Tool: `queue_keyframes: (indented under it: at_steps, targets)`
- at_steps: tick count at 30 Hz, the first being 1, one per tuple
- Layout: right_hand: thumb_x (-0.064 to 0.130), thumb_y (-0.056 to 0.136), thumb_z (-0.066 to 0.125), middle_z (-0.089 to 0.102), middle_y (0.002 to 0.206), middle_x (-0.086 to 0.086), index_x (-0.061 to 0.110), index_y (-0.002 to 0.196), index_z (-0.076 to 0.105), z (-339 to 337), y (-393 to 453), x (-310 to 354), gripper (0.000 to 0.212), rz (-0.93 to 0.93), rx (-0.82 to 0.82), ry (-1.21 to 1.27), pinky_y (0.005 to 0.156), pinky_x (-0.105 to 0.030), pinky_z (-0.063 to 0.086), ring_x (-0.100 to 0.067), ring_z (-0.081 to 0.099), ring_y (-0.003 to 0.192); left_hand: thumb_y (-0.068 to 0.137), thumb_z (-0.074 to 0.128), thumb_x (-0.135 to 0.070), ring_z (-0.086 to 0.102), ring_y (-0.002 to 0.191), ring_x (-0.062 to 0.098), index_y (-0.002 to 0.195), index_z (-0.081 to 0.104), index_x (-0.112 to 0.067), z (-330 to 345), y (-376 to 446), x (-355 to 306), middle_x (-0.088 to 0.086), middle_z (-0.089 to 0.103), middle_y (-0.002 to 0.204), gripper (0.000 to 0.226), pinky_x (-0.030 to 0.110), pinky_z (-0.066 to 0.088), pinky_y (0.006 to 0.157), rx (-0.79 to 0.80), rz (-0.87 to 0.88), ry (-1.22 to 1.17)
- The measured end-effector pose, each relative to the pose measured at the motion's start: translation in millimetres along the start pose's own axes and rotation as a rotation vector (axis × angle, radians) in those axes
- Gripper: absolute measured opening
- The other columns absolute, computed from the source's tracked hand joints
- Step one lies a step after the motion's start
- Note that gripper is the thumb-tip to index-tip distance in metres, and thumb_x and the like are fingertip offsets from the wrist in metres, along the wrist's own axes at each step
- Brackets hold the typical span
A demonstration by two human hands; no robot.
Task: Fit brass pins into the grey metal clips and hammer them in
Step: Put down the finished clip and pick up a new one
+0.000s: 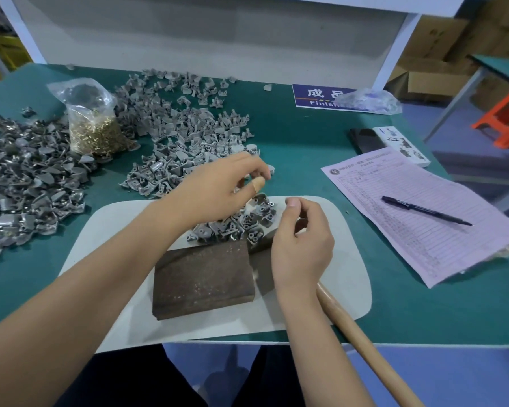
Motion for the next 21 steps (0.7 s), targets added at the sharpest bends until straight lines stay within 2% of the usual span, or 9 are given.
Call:
queue_keyframes:
  at_steps: [4,7,10,13,15,16,17,19,21]
  targets:
    - [0.035,0.099,0.049,0.065,0.083,0.011,0.026,0.095,0.069,1,0,1,0.022,-0.012,0.018,-0.039,0.064,-0.014,0.036,-0.009,0.055,0.075,0.103,0.047,-0.032,0.044,0.128,0.013,0.137,0.056,-0.027,37,11,0,-0.006,0.057,0.134,0.036,0.042,0.037,0.112,0.197,-0.022,0.068]
    - [0.034,0.098,0.051,0.064,0.082,0.009,0.025,0.095,0.07,1,0,4,0.021,-0.03,0.023,-0.067,0.064,-0.021,0.034,-0.01,0.054,0.073,0.102,0.045,-0.03,0.047,0.13,0.017,0.142,0.054,-0.025,61,8,-5,-0.005,0.056,0.139,0.041,0.042,0.039,0.11,0.316,-0.02,0.117]
    - [0.033,0.097,0.052,0.065,0.082,0.009,0.024,0.093,0.07,1,0,4,0.02,-0.038,0.024,-0.068,0.065,-0.021,0.034,-0.011,0.054,0.073,0.103,0.042,-0.028,0.047,0.132,0.015,0.141,0.056,-0.023,62,-3,-8,-0.006,0.055,0.143,0.04,0.04,0.036,0.112,0.329,-0.02,0.133]
    - [0.032,0.097,0.053,0.065,0.083,0.01,0.025,0.093,0.069,5,-1,5,0.019,-0.053,0.047,-0.086,0.066,-0.023,0.036,-0.011,0.056,0.074,0.107,0.034,-0.031,0.032,0.145,0.004,0.151,0.044,-0.028,58,-33,-8,-0.014,0.041,0.155,0.045,0.037,0.007,0.126,0.355,-0.032,0.065]
    - [0.032,0.097,0.053,0.063,0.081,0.01,0.027,0.09,0.067,9,0,7,0.017,-0.071,0.063,-0.11,0.065,-0.023,0.034,-0.01,0.055,0.073,0.108,0.031,-0.032,0.019,0.149,-0.004,0.156,0.032,-0.034,46,-50,-6,-0.021,0.031,0.156,0.047,0.034,-0.012,0.124,0.303,-0.045,0.036]
    - [0.032,0.097,0.052,0.062,0.08,0.011,0.028,0.089,0.066,10,0,7,0.016,-0.081,0.067,-0.122,0.064,-0.024,0.033,-0.01,0.054,0.072,0.108,0.031,-0.031,0.017,0.149,-0.004,0.156,0.03,-0.035,36,-54,-1,-0.022,0.029,0.156,0.048,0.033,-0.014,0.123,0.254,-0.072,0.038]
    - [0.032,0.097,0.052,0.061,0.079,0.01,0.028,0.088,0.065,10,1,7,0.016,-0.091,0.072,-0.13,0.063,-0.025,0.034,-0.01,0.054,0.071,0.108,0.032,-0.027,0.02,0.15,0.0,0.156,0.032,-0.033,24,-57,8,-0.019,0.031,0.156,0.048,0.034,-0.009,0.124,0.196,-0.12,0.046]
    - [0.031,0.098,0.052,0.061,0.079,0.01,0.028,0.088,0.064,13,1,9,0.016,-0.134,0.094,-0.162,0.062,-0.029,0.037,-0.012,0.054,0.072,0.104,0.036,-0.018,0.035,0.145,0.014,0.152,0.041,-0.025,1,-61,36,-0.005,0.044,0.153,0.048,0.037,0.016,0.124,0.096,-0.249,0.082]
    - [0.032,0.098,0.05,0.061,0.079,0.009,0.025,0.089,0.066,18,-3,18,0.019,-0.224,0.142,-0.22,0.061,-0.03,0.038,-0.014,0.056,0.073,0.102,0.038,-0.013,0.045,0.135,0.023,0.146,0.049,-0.016,-14,-69,64,0.006,0.052,0.145,0.046,0.037,0.032,0.115,0.062,-0.381,0.109]
Point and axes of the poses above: each hand's wrist, its own y-axis towards the middle knuckle, its own z-axis out of the palm, x = y × z, the point moved 10 cm from there along y, towards the middle knuckle
